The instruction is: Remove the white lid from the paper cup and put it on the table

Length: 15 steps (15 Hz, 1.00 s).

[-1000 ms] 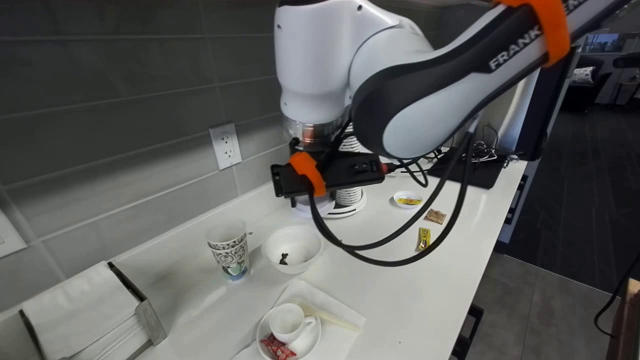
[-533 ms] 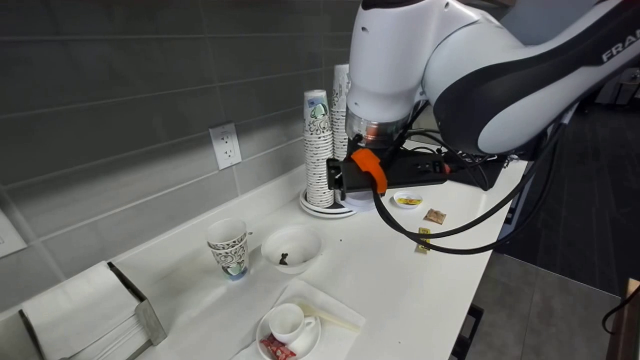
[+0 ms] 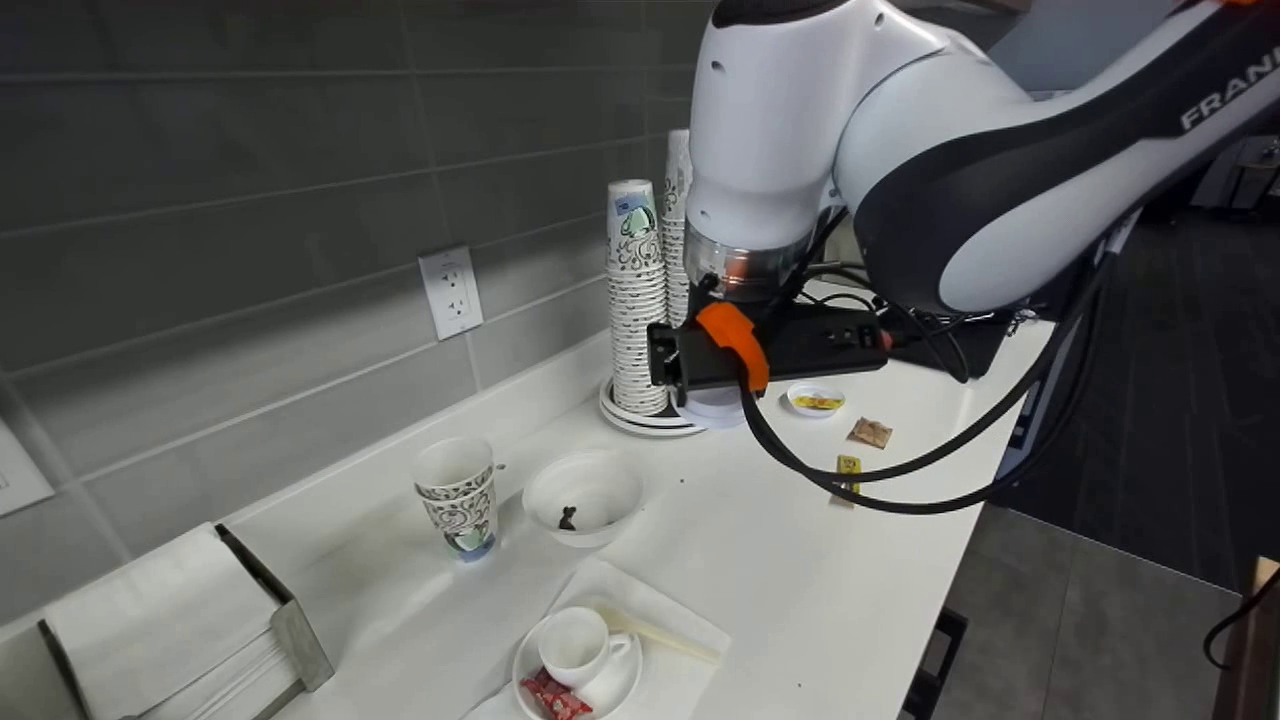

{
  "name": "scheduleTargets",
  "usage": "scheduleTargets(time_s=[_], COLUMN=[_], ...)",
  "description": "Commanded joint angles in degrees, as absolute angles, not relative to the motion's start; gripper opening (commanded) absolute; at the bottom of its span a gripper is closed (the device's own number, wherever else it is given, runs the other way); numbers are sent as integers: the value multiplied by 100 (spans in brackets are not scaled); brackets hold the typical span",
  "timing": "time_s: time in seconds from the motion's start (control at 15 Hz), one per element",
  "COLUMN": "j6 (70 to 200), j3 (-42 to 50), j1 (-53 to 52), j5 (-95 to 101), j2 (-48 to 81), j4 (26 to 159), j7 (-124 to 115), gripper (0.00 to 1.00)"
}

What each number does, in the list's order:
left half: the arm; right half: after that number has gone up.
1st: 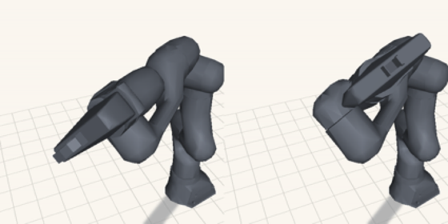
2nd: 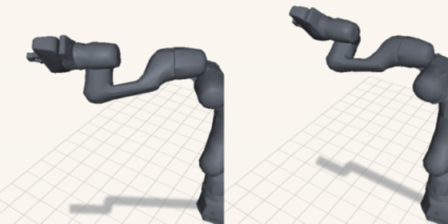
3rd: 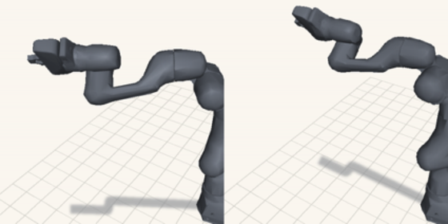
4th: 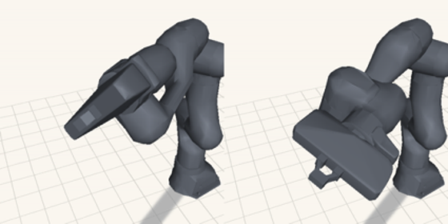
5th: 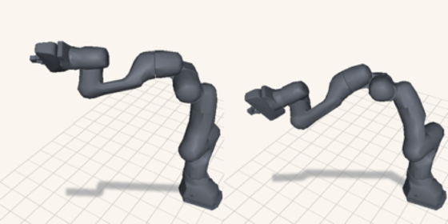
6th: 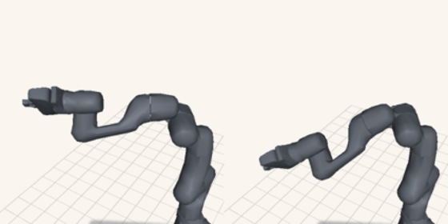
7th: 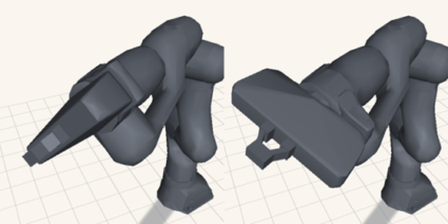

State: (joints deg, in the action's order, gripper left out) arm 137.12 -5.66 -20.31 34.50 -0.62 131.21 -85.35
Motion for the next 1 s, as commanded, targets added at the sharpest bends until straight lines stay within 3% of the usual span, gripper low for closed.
scheduleTargets(time_s=[0.0,0.93], j6=[14021,15098], j3=[-685,102], j1=[-1508,-707], j5=[3103,1596], j2=[483,1604], j4=[12755,12802], j7=[-8063,-6629], gripper=[58,58])
